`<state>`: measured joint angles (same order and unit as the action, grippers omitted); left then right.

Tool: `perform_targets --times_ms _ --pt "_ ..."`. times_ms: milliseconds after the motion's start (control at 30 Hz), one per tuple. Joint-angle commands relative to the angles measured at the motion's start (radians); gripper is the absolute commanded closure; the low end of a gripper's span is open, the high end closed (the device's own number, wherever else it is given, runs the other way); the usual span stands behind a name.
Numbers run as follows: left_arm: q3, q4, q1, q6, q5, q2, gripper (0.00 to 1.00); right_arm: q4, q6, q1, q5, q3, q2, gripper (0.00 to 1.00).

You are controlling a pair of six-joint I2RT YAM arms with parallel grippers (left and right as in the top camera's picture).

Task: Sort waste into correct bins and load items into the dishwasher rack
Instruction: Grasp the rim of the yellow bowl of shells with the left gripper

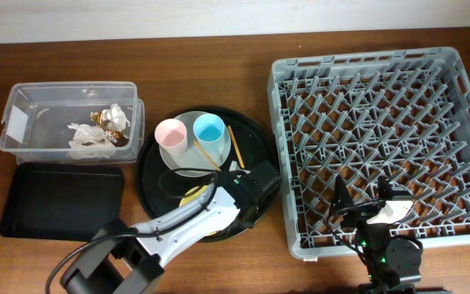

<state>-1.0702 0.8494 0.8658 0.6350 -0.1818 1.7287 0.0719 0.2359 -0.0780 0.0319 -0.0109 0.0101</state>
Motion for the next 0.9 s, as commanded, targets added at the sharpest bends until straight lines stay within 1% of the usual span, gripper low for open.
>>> perform_targets --times_ms 0,67,133,200,300,400,533,633,733,800,867 --pt "0.009 -0.02 -0.003 0.009 -0.074 0.012 0.81 0.007 0.001 0.007 0.002 0.005 -0.006 0.02" --pt "0.003 -0.02 -0.011 0.009 -0.079 0.012 0.82 0.007 0.001 0.007 0.002 0.005 -0.006 0.02" --pt "-0.007 -0.019 -0.021 0.008 -0.084 0.012 0.89 0.007 0.001 0.007 0.002 0.005 -0.006 0.02" --pt "-0.013 -0.019 -0.033 0.008 -0.12 0.009 0.95 0.007 0.001 0.007 0.002 0.005 -0.006 0.02" --pt "-0.024 0.001 -0.041 0.008 -0.134 0.002 0.95 0.007 0.001 0.007 0.002 0.005 -0.006 0.02" --pt "-0.026 0.005 -0.04 0.0 -0.133 -0.003 0.99 0.007 0.001 0.007 0.002 0.005 -0.006 0.02" --pt "-0.026 0.03 -0.043 -0.037 -0.141 -0.024 0.99 0.007 0.001 0.007 0.002 0.005 -0.006 0.02" --pt "-0.034 0.061 -0.057 -0.037 -0.138 -0.055 0.99 0.007 0.001 0.007 0.002 0.005 -0.006 0.02" --pt "-0.05 0.104 -0.103 -0.05 -0.097 -0.112 0.99 0.007 0.001 0.007 0.002 0.005 -0.006 0.02" --pt "-0.059 0.122 -0.155 -0.101 -0.038 -0.163 1.0 0.007 0.001 0.007 0.002 0.005 -0.006 0.02" --pt "-0.065 0.133 -0.243 -0.164 0.048 -0.231 1.0 0.007 0.001 0.007 0.002 0.005 -0.006 0.02"
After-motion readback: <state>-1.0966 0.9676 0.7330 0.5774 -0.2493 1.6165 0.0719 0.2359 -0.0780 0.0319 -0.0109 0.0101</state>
